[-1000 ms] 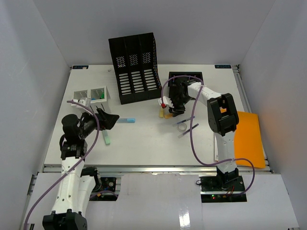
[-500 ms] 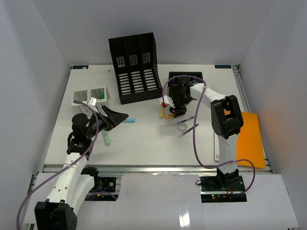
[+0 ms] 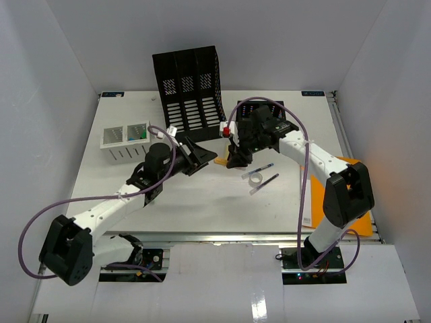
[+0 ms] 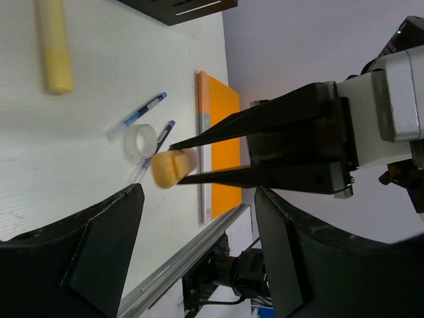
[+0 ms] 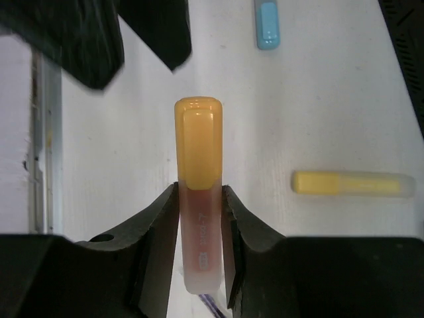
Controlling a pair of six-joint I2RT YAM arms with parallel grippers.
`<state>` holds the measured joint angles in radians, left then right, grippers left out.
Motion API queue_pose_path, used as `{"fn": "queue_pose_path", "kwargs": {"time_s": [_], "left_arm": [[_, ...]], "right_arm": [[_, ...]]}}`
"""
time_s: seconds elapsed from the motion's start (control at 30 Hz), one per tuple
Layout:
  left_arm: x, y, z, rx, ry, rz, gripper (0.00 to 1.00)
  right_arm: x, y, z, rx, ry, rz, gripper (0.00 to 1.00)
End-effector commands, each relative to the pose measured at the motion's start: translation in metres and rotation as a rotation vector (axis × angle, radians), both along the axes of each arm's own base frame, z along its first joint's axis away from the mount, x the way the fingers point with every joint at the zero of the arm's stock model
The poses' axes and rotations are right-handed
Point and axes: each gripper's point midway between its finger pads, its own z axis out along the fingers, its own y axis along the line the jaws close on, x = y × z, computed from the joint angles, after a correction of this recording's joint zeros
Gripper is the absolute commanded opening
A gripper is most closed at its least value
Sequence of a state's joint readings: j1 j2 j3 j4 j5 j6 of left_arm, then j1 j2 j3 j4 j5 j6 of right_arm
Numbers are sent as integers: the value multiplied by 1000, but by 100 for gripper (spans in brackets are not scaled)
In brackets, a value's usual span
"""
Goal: Organize the desk
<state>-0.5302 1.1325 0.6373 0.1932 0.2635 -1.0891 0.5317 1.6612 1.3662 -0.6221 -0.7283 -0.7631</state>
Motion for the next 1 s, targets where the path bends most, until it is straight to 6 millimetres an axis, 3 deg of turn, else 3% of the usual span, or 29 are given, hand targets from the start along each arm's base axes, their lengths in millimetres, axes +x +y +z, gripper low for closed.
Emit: {"fn": "queue_pose_path", "kwargs": {"time_s": [0.0,0.2,0.57,0.97], "left_arm": [[20,-20,39,-68,-80,50,79],[22,-35,29,-59,-50,41,77],[27,-40,12,-24,10,73,71],[28,-42,15,-28,9,75,41]], "right_arm": [[-7,22,27,125,116,-65,8],[-10,26,37,157,139,-63,8],[-12,26,51,191,117,-62,8],[-16,26,48,198,108,-51,16]]}}
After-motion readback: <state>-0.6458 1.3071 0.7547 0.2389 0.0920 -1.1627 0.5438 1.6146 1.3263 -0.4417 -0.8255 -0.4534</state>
